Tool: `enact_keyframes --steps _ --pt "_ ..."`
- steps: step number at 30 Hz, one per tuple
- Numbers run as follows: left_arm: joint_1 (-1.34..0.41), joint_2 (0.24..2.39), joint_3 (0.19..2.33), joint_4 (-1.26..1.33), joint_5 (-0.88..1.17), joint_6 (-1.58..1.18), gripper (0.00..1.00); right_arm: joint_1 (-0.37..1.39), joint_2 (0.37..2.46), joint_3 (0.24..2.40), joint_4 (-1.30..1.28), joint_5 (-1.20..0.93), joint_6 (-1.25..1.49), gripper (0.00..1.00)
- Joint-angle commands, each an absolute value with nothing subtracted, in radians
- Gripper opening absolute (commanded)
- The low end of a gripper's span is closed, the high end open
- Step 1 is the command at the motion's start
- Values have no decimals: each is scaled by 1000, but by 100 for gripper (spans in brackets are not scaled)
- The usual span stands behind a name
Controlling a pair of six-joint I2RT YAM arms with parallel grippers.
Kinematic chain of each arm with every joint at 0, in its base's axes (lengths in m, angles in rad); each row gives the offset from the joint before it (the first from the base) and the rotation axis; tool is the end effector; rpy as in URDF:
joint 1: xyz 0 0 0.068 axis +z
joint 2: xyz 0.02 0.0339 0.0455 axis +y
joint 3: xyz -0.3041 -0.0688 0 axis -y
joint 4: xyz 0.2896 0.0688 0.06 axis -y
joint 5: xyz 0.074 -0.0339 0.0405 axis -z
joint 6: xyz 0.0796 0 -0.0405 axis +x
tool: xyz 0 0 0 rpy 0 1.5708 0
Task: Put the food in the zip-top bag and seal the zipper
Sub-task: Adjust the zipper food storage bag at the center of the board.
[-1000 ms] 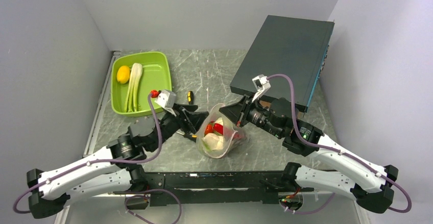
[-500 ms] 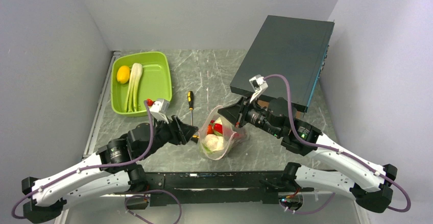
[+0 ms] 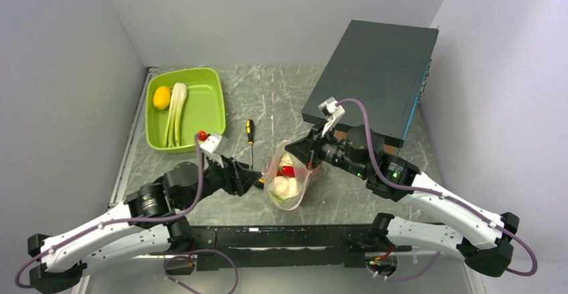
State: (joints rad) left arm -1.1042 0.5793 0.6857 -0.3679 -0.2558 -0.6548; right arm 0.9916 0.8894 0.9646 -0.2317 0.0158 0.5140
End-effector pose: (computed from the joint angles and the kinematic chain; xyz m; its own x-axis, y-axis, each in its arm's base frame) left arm 0.1048 -0.1633 0.3314 -0.5515 -0.2148 -0.8060 0.5273 0.6590 -0.5364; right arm 0.1458 0.2206 0.4073 -0.4815 0.1619 -0.8614 -0.6793 0.5521 0.4835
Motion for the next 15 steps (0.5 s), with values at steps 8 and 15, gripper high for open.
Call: enact_keyframes --steps 8,15 --pt "-1108 492 634 -265 79 457 87 988 873 1084 -319 45 353 0" --pt "-984 664 690 -314 207 725 84 989 888 1088 -331 47 365 0"
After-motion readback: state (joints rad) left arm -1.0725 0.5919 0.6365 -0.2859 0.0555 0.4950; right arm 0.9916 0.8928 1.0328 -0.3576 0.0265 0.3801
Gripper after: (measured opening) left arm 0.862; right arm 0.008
